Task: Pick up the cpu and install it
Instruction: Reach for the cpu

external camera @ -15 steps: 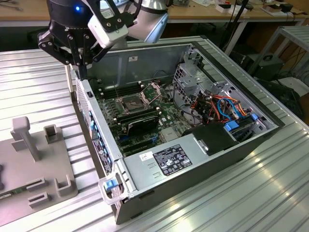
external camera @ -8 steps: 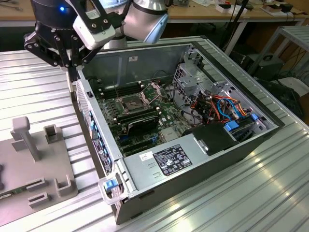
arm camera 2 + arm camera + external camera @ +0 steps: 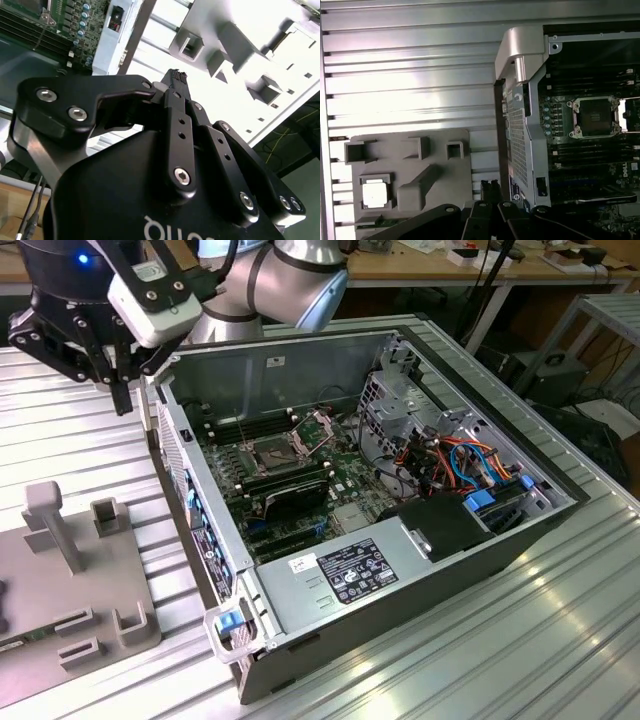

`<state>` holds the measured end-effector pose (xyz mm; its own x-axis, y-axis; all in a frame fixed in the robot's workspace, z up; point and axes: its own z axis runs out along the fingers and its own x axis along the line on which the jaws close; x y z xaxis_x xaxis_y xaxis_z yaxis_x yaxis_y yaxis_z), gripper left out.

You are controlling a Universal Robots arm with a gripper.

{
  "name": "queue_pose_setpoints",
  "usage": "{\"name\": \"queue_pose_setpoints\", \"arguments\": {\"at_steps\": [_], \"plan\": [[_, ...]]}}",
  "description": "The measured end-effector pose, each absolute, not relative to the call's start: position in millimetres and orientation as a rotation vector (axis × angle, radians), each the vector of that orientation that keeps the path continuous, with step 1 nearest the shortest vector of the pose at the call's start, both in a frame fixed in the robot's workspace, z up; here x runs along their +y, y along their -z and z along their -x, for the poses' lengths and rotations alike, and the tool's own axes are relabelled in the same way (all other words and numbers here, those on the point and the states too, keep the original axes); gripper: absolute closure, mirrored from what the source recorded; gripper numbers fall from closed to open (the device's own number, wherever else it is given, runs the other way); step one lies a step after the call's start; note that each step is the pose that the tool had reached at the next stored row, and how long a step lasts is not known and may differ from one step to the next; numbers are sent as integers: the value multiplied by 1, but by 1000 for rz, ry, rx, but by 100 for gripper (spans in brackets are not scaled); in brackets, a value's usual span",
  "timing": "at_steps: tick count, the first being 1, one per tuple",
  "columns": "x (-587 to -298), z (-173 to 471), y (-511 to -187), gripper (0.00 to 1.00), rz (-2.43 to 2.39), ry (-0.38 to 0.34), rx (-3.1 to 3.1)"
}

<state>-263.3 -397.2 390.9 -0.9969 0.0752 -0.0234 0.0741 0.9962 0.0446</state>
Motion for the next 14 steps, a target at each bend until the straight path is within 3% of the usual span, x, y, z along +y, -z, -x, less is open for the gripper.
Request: {"name": "queue_pose_setpoints", "arguments": {"at_steps": [14], "plan": [[-397,312,-390,89,-117,-68,3114]]}}
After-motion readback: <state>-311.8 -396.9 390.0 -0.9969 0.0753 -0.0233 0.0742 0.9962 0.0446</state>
